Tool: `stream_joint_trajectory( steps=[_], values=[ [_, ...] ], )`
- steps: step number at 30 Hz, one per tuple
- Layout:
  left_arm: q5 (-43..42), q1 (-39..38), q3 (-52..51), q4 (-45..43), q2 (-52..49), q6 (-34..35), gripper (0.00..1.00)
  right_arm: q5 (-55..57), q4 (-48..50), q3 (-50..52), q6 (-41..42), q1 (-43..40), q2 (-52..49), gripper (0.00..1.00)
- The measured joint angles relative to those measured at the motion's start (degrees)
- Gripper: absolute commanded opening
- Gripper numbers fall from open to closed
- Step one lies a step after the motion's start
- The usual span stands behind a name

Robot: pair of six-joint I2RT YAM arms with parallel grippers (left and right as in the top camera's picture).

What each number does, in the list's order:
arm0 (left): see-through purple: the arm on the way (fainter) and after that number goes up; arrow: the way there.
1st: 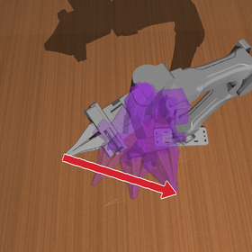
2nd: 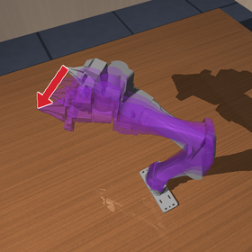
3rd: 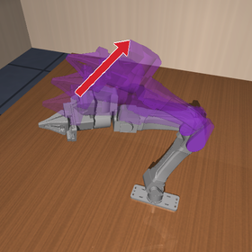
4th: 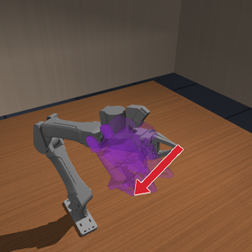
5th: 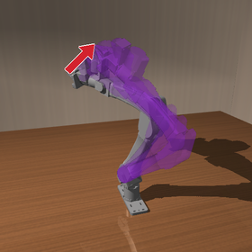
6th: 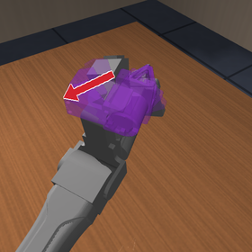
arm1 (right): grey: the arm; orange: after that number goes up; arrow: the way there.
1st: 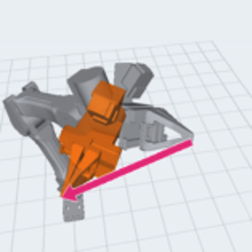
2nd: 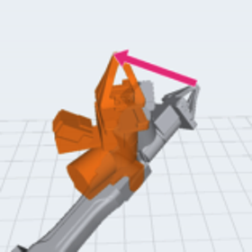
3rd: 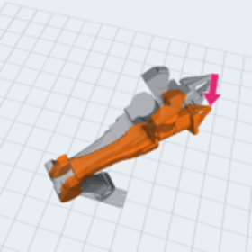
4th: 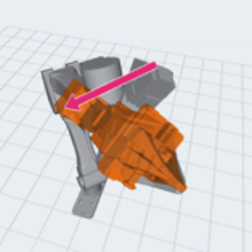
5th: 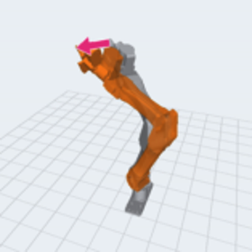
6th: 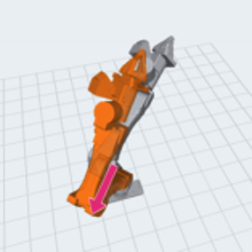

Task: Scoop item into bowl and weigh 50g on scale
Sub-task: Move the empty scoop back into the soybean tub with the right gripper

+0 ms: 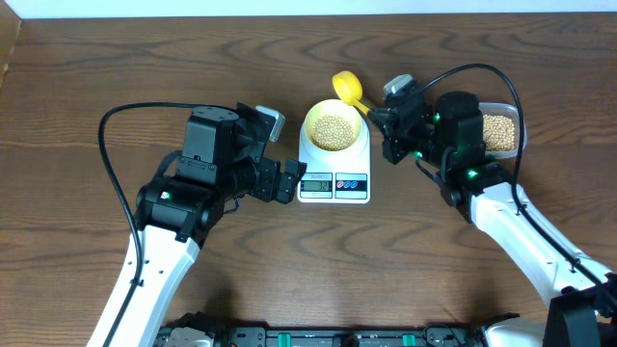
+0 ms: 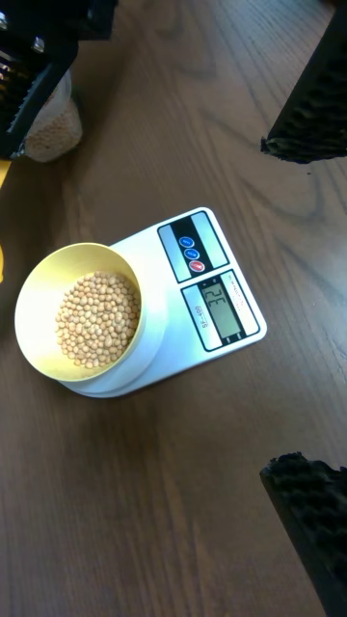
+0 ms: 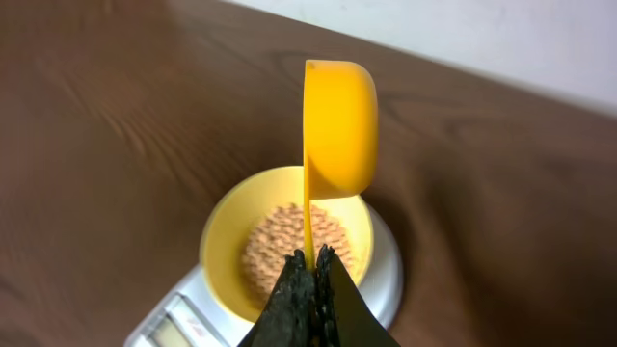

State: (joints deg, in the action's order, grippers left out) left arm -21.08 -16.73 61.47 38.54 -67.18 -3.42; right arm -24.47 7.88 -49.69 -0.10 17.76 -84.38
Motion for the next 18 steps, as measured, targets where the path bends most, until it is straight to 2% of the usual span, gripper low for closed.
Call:
stream_joint_trajectory(
  steps=[3,6,11,15,18],
  values=[
    [-0.02,0.0,0.0,0.02,0.0,0.0,0.99,0.13,-0.57,0.0,9.27,-4.17,1.33,0.01],
    [0.0,0.0,0.0,0.0,0.0,-0.02,0.99,0.31,-3.39,0.0,12.39,-10.8,5.33,0.01],
    [-0.02,0.0,0.0,-0.04,0.0,-0.02,0.99,1.42,-13.68,-0.15,13.92,-19.74,11.52,0.01],
    [0.0,0.0,0.0,0.02,0.0,0.0,0.99,10.29,-26.62,-0.17,13.77,-26.67,14.69,0.01],
    [-0.02,0.0,0.0,0.02,0.0,-0.02,0.99,15.56,-29.64,-0.17,10.34,-28.13,13.77,0.01]
  ],
)
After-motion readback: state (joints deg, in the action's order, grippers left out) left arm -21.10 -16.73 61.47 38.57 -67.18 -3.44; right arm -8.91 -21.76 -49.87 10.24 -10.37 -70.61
